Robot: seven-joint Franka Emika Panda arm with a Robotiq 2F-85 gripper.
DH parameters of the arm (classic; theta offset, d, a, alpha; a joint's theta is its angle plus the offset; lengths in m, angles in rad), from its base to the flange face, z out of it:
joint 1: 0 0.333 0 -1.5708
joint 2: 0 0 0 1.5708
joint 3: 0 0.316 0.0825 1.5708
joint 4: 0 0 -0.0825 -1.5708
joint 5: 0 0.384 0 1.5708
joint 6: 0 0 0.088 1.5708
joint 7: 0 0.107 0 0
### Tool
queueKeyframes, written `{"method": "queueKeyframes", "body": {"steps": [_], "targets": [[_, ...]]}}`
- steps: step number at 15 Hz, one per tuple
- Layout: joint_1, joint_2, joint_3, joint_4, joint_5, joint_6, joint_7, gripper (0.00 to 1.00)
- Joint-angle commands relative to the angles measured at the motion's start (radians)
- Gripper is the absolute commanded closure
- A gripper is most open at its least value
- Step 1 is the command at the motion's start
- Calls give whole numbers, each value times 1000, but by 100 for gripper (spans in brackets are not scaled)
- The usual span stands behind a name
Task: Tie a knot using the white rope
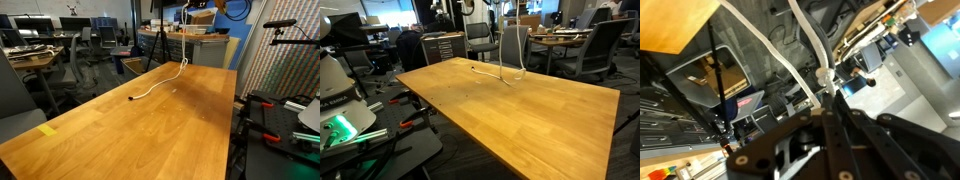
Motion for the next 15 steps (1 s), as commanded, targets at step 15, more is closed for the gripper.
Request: {"method": "queueKeyframes", "body": {"steps": [15], "targets": [[14,296,199,-122,29,350,-376,94]]}}
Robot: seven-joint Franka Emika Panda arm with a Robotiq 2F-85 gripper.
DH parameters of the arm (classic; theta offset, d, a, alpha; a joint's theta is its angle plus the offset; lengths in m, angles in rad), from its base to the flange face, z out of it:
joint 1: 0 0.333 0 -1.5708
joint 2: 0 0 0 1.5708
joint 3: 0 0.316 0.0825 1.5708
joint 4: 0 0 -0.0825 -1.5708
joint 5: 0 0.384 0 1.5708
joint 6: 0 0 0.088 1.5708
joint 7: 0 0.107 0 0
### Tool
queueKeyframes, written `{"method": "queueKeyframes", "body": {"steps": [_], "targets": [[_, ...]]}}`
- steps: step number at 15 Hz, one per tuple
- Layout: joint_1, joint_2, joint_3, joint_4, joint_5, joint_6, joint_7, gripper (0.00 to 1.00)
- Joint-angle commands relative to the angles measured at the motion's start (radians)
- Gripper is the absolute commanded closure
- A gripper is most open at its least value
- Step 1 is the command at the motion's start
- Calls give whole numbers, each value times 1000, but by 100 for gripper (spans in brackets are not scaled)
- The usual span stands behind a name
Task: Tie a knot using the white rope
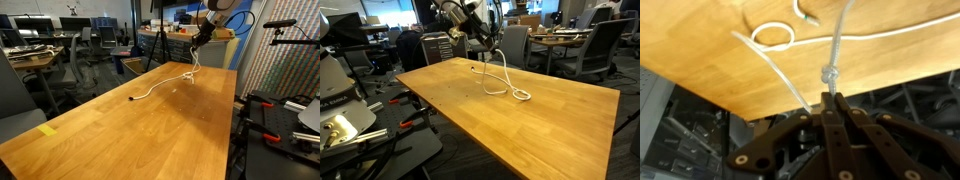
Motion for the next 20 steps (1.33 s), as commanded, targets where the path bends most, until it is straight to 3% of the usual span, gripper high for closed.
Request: {"method": "queueKeyframes", "body": {"steps": [1,2,5,6,7,8,10,11,13,17,18,20], "targets": [[-42,29,68,-90,-24,-95,-69,94],[82,37,-38,-155,-199,-136,106,94],[123,75,-91,-235,-430,-206,196,94],[139,90,-110,-259,-516,-215,236,68],[101,93,-67,-211,-402,-189,175,68],[107,104,-73,-224,-424,-191,196,89],[107,109,-72,-221,-422,-191,195,72],[107,109,-72,-218,-422,-191,195,44],[109,85,-77,-230,-445,-152,139,40],[107,36,-79,-290,-448,-163,141,9],[107,92,-77,-241,-442,-159,135,28],[107,83,-77,-259,-442,-159,136,12]]}}
